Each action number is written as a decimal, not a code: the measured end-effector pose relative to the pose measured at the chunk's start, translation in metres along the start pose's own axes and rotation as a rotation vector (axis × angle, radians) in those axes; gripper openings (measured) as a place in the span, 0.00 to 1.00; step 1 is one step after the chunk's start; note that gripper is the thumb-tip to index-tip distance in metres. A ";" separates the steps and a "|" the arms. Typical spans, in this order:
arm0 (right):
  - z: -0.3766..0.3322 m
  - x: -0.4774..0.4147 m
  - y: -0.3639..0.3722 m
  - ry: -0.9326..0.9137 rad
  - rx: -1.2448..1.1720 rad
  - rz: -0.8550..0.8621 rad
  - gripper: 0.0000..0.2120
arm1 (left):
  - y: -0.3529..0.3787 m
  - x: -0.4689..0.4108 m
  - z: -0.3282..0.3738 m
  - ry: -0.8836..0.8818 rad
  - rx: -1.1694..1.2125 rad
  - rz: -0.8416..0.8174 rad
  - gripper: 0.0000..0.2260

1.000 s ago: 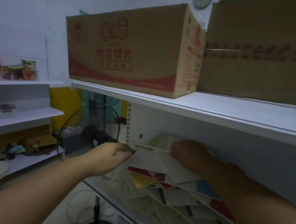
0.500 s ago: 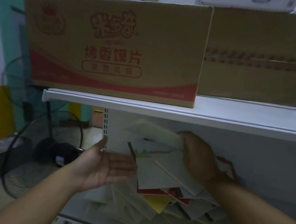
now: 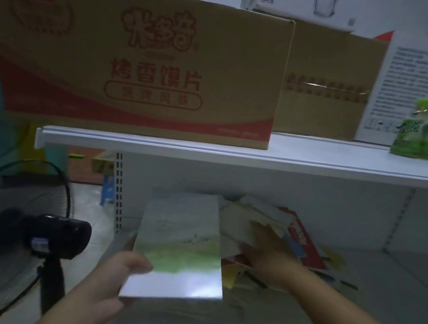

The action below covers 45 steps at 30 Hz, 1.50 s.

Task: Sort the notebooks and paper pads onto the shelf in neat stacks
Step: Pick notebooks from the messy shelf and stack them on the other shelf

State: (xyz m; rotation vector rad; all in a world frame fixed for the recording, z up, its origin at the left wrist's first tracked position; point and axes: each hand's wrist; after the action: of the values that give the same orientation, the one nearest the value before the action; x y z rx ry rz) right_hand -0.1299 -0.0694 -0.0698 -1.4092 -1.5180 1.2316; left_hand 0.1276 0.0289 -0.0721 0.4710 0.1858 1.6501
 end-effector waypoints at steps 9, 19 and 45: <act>-0.011 0.017 -0.017 -0.074 -0.375 0.424 0.17 | -0.012 0.013 0.000 0.032 0.053 0.120 0.11; -0.060 0.058 0.015 -0.954 -0.075 0.115 0.18 | -0.010 0.012 -0.012 0.121 0.005 0.113 0.19; 0.011 -0.013 -0.043 0.364 -1.131 0.178 0.19 | -0.016 0.011 0.006 0.221 -0.004 0.053 0.10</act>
State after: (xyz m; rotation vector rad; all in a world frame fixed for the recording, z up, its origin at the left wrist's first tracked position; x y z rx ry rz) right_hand -0.1509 -0.0820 -0.0304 -2.3287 -1.9083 0.0517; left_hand 0.1442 0.0410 -0.0707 0.2918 0.3366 1.7531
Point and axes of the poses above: each hand's wrist, its own x-axis away from the middle knuckle, its own y-axis out of the palm, z = x × y, and after that the axes turned 4 degrees about y, right-handed
